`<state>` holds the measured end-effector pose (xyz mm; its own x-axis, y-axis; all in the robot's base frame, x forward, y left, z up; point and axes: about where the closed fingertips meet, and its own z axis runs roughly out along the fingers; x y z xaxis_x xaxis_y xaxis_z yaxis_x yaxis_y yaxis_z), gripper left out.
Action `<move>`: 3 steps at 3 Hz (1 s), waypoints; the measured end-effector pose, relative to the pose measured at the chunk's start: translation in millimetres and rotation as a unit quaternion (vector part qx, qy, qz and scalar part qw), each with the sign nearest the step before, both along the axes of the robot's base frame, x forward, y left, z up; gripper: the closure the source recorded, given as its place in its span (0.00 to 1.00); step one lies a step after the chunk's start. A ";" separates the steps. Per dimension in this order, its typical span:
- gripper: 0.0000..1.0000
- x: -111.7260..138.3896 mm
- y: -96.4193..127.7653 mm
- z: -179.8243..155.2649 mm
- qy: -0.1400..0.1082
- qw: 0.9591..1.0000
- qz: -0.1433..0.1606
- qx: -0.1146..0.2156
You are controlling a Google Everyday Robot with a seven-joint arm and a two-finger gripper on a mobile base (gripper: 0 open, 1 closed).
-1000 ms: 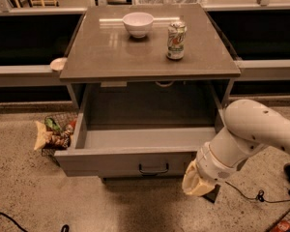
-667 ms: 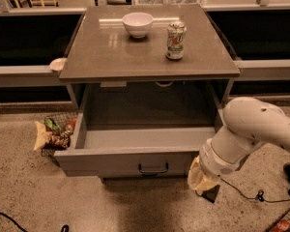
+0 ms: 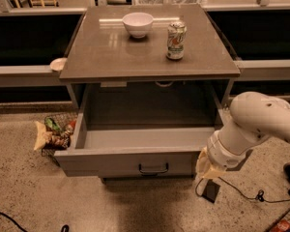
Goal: Close top drawer
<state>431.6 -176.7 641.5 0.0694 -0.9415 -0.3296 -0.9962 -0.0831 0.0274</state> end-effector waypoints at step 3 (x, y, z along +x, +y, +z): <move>0.11 27.9 -21.3 -17.8 -0.021 0.999 -0.042 -0.003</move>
Offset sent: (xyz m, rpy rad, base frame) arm 0.0332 -0.0300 -0.0171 -0.0132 -0.0579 -0.1069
